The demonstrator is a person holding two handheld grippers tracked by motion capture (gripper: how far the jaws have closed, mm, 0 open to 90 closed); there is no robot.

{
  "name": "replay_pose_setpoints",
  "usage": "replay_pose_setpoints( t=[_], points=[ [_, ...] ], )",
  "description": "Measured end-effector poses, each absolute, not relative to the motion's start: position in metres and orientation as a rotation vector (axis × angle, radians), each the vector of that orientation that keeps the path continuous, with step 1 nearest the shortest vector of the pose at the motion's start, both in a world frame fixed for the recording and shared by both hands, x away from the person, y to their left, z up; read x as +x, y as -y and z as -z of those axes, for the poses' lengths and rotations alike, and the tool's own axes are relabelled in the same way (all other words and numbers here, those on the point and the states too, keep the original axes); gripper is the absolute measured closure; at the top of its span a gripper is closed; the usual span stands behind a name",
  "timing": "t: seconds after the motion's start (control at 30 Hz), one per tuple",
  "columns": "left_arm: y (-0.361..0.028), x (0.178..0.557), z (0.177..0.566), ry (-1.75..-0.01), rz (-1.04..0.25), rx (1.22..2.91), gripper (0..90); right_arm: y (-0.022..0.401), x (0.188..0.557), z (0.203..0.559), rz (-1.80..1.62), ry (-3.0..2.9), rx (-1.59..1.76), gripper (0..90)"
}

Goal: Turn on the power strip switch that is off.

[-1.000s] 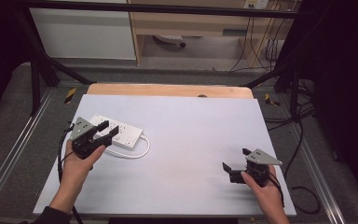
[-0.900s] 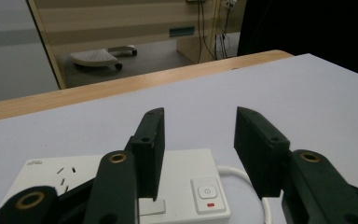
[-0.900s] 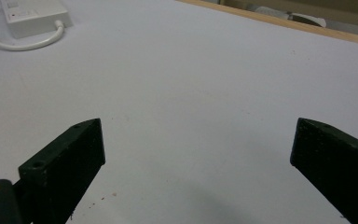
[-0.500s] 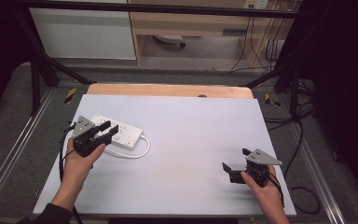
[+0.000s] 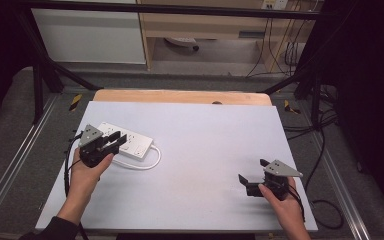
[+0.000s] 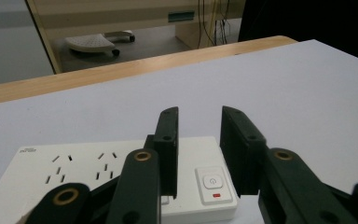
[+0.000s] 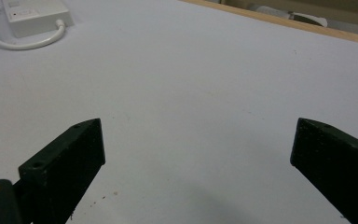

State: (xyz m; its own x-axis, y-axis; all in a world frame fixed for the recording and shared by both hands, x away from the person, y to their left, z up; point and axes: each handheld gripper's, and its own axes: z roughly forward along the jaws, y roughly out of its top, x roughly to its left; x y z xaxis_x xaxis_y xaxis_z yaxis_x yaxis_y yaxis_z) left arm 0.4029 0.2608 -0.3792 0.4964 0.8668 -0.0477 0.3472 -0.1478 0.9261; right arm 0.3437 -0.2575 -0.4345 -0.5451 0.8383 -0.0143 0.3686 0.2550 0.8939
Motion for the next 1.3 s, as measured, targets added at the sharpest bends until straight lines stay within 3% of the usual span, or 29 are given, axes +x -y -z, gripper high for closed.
replay_pose_setpoints(
  t=[1.3],
  points=[
    [-0.267, 0.412, 0.403, -1.061, -0.625, 1.795, 88.0, 0.256, 0.344, 0.434, -1.241, -2.045, 1.078, 3.3]
  ],
)
